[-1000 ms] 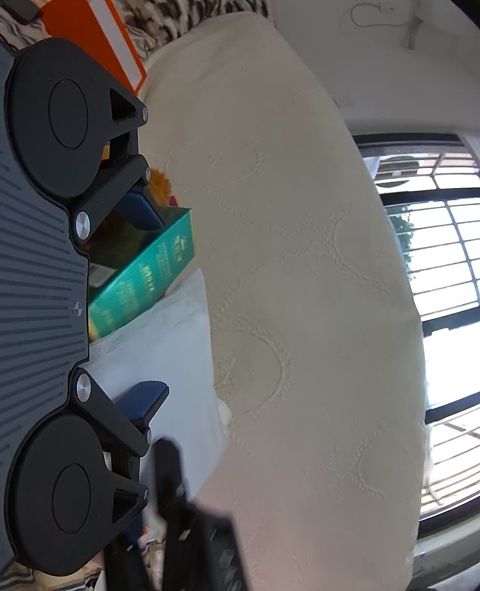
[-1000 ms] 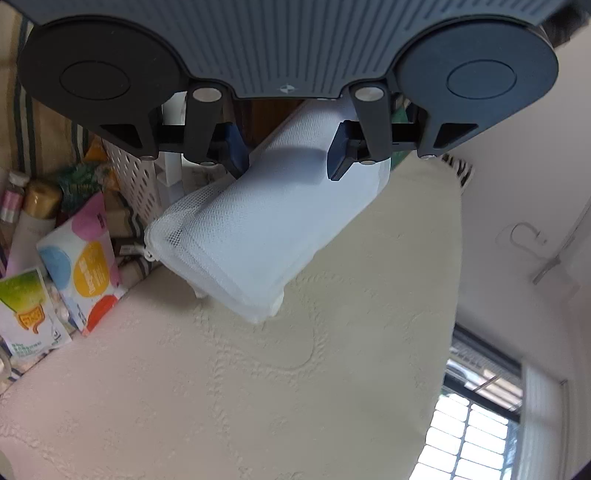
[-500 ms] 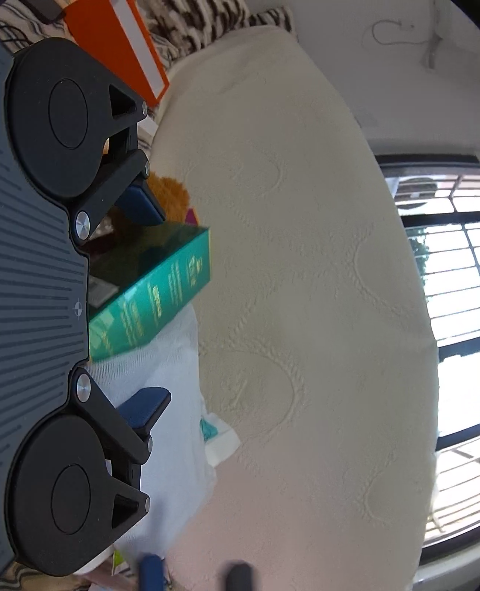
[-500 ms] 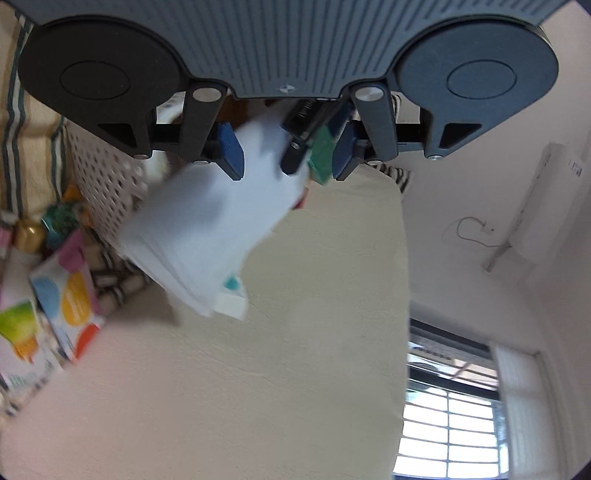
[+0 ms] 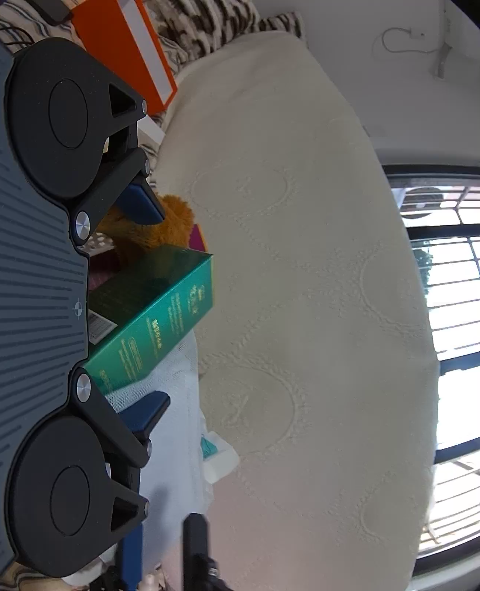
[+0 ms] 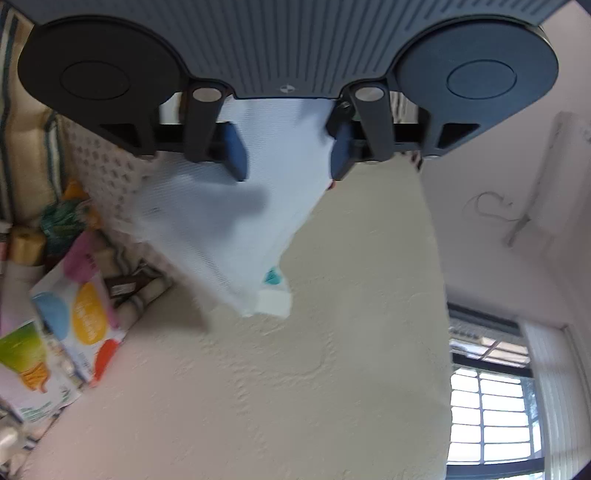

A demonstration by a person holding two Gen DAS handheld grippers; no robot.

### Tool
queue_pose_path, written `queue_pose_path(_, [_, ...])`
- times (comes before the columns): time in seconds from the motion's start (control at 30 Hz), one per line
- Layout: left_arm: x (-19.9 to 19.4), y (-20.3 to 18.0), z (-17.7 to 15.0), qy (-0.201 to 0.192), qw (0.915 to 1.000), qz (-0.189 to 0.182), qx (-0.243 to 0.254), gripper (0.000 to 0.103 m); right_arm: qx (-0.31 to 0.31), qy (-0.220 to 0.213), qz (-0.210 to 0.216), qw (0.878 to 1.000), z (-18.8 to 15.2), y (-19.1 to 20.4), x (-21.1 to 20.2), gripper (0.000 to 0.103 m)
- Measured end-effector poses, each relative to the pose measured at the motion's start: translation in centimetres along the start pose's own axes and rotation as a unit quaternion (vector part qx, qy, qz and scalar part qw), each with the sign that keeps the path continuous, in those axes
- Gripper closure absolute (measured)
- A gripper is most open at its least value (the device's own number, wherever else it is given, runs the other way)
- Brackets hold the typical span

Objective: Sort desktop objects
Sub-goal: 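Lower the mesh bag into the basket and open both grippers, then withdraw both open grippers from the basket back toward the pile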

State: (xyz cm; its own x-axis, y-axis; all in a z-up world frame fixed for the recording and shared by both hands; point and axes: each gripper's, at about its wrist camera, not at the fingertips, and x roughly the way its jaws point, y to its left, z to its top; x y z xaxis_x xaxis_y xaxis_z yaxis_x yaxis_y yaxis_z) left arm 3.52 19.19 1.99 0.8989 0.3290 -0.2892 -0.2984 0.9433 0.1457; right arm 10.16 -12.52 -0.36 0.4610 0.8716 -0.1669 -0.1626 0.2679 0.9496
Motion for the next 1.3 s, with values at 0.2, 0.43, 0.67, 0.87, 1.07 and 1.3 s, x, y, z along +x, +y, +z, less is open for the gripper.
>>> queue_pose_path(0.2, [-1.8,-1.2,0.6,-0.027,0.9994,-0.002,0.021,0.004,-0.039,0.006,-0.005,0.999,-0.3,0.5,-1.4,0.037])
queue_pose_path(0.43, [-5.5,-2.7,1.8,-0.059,0.9978,-0.017,0.027,0.003,-0.099,-0.022,-0.012,0.995,0.8,2.3,-6.8,0.027])
queue_pose_path(0.67, [-9.0,-7.7,1.9,-0.082,0.9926,-0.081,0.038,0.002,-0.146,-0.072,-0.082,0.983,2.2,1.0,-15.1,0.026])
queue_pose_path(0.87, [-9.4,-14.7,-1.0,-0.054,0.9844,-0.148,0.079,0.002,-0.139,-0.102,-0.164,0.971,2.4,-3.4,-20.3,0.026])
queue_pose_path(1.07, [-8.3,-20.7,-5.1,-0.019,0.9738,-0.193,0.119,0.003,-0.105,-0.13,-0.189,0.968,2.3,-8.1,-24.5,0.027])
queue_pose_path(1.3, [-6.7,-23.0,-7.8,0.006,0.9699,-0.211,0.121,0.003,-0.058,-0.176,-0.219,0.958,3.2,-12.4,-27.4,0.03])
